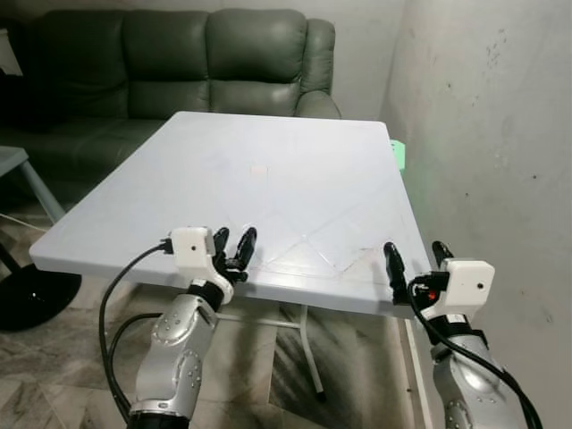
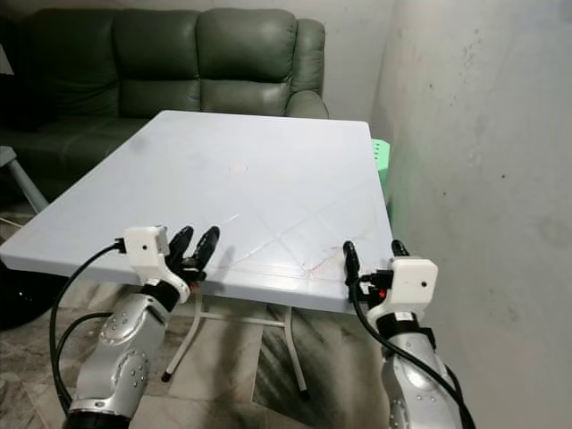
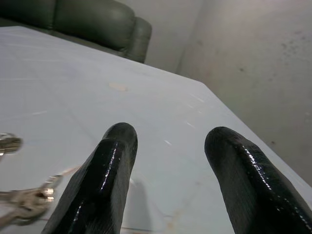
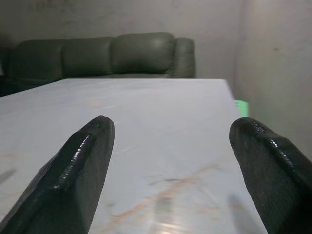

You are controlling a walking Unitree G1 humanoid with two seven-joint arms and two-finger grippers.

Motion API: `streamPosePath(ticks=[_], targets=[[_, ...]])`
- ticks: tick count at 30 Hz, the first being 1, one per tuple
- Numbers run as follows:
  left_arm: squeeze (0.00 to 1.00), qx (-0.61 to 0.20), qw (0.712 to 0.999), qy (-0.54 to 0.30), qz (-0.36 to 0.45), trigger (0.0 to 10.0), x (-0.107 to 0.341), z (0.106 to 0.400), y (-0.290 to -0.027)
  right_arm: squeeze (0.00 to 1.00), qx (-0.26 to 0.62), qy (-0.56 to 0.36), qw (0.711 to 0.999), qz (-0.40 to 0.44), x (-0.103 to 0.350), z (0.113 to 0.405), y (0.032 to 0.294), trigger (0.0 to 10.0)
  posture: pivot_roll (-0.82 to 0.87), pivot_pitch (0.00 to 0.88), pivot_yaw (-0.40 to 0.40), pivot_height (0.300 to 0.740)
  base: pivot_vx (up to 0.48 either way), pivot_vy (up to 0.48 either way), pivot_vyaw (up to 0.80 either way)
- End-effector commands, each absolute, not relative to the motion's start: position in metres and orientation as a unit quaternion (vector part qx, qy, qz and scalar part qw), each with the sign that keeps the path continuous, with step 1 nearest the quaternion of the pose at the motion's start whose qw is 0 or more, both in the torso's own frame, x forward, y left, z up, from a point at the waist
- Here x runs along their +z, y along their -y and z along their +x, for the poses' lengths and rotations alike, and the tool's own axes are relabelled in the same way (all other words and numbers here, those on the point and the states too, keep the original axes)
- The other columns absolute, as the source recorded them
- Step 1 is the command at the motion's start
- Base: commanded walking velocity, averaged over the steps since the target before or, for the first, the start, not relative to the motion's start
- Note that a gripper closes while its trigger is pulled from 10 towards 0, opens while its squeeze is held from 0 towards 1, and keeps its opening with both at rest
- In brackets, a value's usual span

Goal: Hang keys on a hook

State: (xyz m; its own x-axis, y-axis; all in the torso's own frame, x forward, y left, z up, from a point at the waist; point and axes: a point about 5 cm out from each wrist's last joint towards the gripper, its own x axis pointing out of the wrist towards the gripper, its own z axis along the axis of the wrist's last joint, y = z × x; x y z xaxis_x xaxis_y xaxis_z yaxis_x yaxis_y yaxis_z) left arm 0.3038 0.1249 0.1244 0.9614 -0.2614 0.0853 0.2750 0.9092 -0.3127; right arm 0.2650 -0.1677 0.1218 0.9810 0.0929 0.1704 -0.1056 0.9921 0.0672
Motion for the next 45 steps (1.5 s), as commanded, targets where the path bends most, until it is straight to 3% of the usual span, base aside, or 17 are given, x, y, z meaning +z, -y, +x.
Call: streamPosePath(ticks=[1,45], targets=[[0.0,-0.134,0.976,0.022,-0.167,10.0,0.1261,0.3052,-0.1267,0.0,0.059,0.095,0.993,0.041,0.1291,0.2656,0.1661,10.0,0.03,0.0,-0.03,0.74,0.0,0.262,0.0],[0.0,-0.128,0.974,0.02,-0.185,10.0,0.1273,0.3073,-0.1274,0.0,0.08,0.096,0.99,0.061,0.1328,0.2653,0.1607,10.0,0.03,0.0,-0.037,0.74,0.0,0.425,0.0]])
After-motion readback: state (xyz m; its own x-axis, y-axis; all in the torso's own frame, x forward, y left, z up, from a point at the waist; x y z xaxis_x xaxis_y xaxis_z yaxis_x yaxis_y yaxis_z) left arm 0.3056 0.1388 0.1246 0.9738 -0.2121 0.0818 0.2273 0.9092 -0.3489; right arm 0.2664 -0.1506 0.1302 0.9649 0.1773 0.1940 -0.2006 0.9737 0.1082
